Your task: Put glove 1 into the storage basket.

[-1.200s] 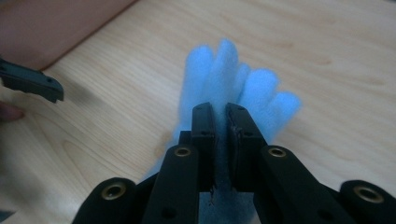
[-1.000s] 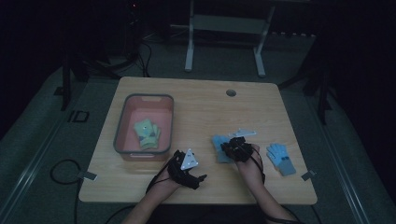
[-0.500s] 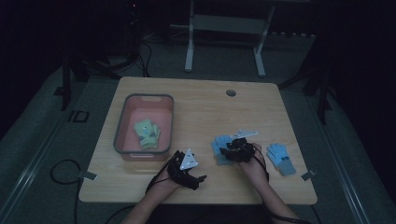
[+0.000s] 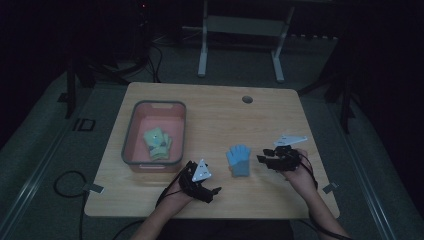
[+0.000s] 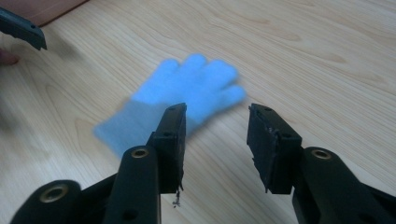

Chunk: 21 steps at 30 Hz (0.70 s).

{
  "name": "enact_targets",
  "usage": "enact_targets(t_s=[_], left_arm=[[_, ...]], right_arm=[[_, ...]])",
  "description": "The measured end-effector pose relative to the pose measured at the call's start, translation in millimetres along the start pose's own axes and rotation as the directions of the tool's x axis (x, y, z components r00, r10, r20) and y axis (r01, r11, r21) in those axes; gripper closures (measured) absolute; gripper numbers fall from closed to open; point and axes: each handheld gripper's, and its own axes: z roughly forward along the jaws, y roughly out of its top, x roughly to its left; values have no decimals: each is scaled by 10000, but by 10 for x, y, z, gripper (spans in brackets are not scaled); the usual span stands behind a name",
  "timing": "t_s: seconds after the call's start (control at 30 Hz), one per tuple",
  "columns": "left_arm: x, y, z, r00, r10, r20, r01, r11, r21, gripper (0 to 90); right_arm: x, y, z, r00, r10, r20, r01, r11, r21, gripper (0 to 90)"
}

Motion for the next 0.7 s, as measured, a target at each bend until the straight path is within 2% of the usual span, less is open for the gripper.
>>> enact_targets(t_s=[0.17, 0.43, 0.57, 0.7], left_arm=[[-1, -3, 2, 10000, -8, 0, 8, 10000, -4, 74], [7, -5, -6, 10000, -56, -10, 56, 10000, -73, 73], [1, -7, 2, 10000, -39, 28, 39, 10000, -61, 74], [4, -11, 1, 10000, -58, 35, 58, 10000, -70, 74]], right_arm=[[-236, -136, -197, 9998, 130, 153, -128, 9999, -88, 597], [-649, -418, -535, 9951, 839, 522, -841, 9965, 27, 615], [-780, -577, -586, 9946, 915, 486, -930, 9953, 278, 603], [-850, -743, -581, 9939, 808, 748, -855, 9944, 617, 610]])
